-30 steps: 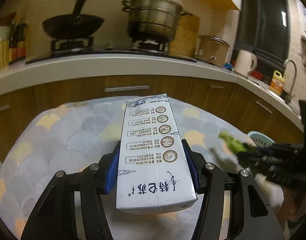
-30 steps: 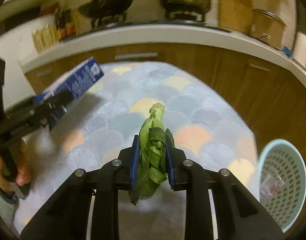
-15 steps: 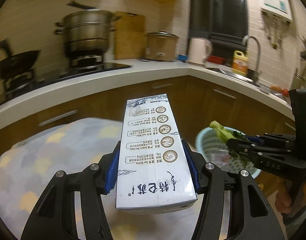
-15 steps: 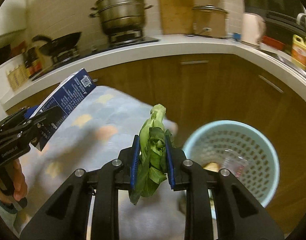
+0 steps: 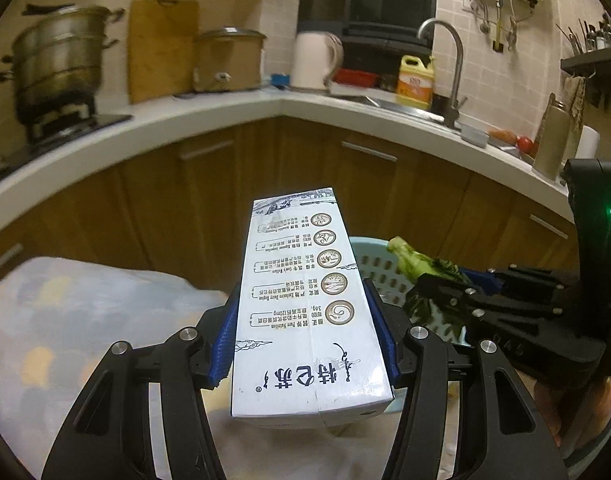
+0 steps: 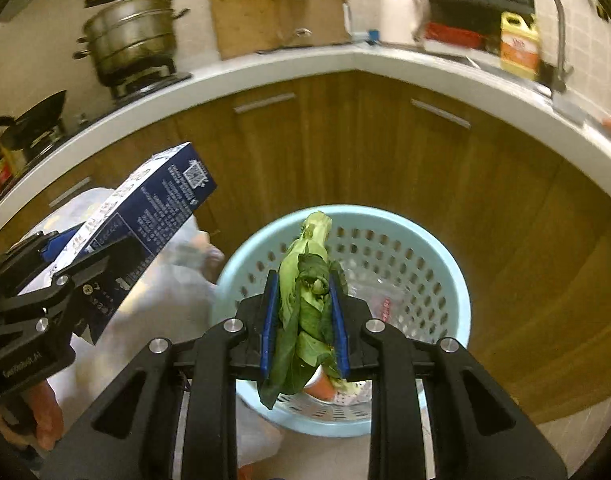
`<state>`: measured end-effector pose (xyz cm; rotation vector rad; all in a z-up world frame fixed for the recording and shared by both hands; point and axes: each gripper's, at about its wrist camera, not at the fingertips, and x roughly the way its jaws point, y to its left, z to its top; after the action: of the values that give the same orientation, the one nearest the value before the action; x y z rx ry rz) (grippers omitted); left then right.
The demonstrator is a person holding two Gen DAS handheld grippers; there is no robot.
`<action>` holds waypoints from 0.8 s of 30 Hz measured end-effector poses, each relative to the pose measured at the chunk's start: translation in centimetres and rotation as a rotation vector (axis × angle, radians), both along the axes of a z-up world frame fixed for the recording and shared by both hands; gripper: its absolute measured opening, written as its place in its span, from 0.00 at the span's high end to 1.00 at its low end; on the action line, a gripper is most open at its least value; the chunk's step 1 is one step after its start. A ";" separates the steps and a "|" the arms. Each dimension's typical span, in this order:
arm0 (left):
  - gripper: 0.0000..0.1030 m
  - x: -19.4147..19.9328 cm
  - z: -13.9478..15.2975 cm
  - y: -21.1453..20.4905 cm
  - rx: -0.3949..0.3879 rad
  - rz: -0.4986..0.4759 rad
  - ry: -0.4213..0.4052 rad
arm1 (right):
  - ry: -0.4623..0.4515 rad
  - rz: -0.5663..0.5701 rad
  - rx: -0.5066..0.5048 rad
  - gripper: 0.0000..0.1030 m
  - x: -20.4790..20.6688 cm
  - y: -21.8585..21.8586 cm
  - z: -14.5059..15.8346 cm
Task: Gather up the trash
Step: 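Carry the carton and greens over the wastebasket and open both tools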
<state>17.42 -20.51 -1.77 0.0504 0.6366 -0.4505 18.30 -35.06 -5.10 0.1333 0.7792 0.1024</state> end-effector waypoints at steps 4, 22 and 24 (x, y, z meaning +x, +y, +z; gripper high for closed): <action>0.47 1.6 -1.0 -1.6 -0.017 -0.014 0.038 | 0.076 -0.031 0.020 0.80 1.3 -1.5 -1.6; 0.32 3.7 -2.8 -0.3 -0.122 0.009 0.147 | 0.107 -0.054 0.067 0.75 2.0 -3.4 -2.3; 0.32 3.0 -2.3 0.2 -0.117 0.012 0.131 | 0.094 -0.049 0.067 0.75 1.5 -3.0 -1.7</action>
<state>20.47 -20.30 -4.08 -0.0948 0.7378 -0.4816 19.85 -38.06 -6.81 0.2222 0.8663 0.0765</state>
